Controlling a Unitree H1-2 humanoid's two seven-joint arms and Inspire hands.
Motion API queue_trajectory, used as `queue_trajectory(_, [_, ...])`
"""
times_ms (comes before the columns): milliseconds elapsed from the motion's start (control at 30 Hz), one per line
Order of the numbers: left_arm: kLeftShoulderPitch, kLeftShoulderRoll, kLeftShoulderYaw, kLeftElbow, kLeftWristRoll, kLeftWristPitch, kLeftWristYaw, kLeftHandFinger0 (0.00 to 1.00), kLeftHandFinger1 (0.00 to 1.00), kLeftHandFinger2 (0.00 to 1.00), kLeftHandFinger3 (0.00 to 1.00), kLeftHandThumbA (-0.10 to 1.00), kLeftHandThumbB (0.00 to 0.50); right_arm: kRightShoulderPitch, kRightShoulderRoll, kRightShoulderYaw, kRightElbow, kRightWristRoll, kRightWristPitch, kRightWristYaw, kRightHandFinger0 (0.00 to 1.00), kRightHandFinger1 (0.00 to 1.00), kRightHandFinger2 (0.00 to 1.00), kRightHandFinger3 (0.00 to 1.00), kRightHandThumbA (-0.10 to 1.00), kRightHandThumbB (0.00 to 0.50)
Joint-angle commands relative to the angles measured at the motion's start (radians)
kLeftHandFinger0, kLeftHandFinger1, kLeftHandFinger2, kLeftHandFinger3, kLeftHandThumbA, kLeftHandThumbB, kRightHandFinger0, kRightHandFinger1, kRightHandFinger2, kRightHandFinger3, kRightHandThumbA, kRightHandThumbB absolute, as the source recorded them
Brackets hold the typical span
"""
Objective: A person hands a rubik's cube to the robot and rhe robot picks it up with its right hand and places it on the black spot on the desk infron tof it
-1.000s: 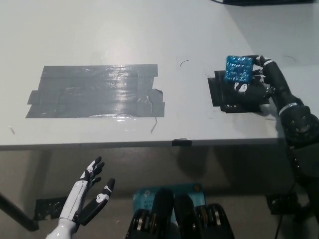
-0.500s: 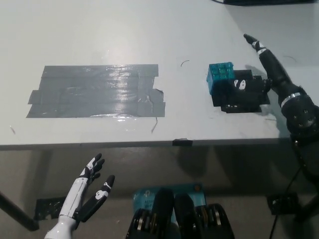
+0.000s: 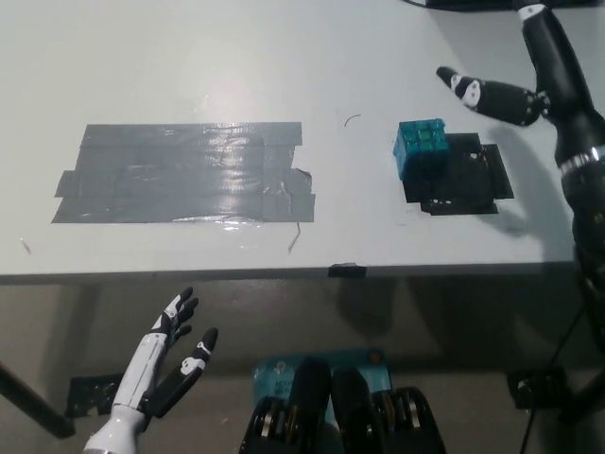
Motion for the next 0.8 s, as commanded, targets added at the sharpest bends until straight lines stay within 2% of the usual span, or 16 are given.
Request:
queue_trajectory(0, [-0.011,0.01,-0.01,-0.025,0.005,-0.022,-0.006,0.97,1.0,1.0,1.0,0.73,0.067,0.203,0.042,-0.016,-0.465,0.029,0.051,0.017,1.0,1.0,1.0,1.0,0.8,0.431])
queue_trajectory(100, [0.049,0.008,-0.015,-0.044,0.007,-0.027,-0.007,0.97,1.0,1.0,1.0,0.75,0.073,0.376,0.087,0.012,-0.529,0.078,0.019,0.007,1.0,1.0,1.0,1.0,0.79,0.412])
queue_trajectory(267, [0.084,-0.003,-0.01,-0.042,-0.016,-0.055,0.0,1.0,1.0,1.0,1.0,0.81,0.073,0.573,0.149,0.019,-0.405,0.086,-0.069,-0.03,1.0,1.0,1.0,1.0,0.86,0.383])
queue_trajectory(400, [0.048,-0.005,-0.014,-0.023,0.008,-0.069,0.012,1.0,1.0,1.0,1.0,0.95,0.077,0.607,0.178,-0.004,-0.231,0.119,-0.144,-0.031,1.0,1.0,1.0,1.0,0.86,0.329])
queue_trajectory(467, [0.04,-0.016,-0.017,-0.015,0.015,-0.07,0.021,1.0,1.0,1.0,1.0,1.0,0.113,0.61,0.192,-0.014,-0.135,0.114,-0.175,-0.042,1.0,1.0,1.0,1.0,0.82,0.32])
queue_trajectory(500, [0.045,-0.016,-0.017,-0.017,0.015,-0.07,0.022,1.0,1.0,1.0,1.0,1.0,0.121,0.615,0.194,-0.013,-0.12,0.109,-0.184,-0.042,1.0,1.0,1.0,1.0,0.82,0.317])
queue_trajectory(533, [0.058,-0.015,-0.019,-0.025,0.018,-0.068,0.021,1.0,1.0,1.0,1.0,1.0,0.135,0.629,0.191,-0.003,-0.077,0.087,-0.201,-0.043,1.0,1.0,1.0,1.0,0.81,0.284])
queue_trajectory(767, [0.06,-0.019,-0.017,-0.022,0.015,-0.067,0.02,1.0,1.0,1.0,1.0,1.0,0.148,0.623,0.184,0.021,0.036,0.024,-0.261,-0.065,1.0,1.0,1.0,1.0,0.82,0.282])
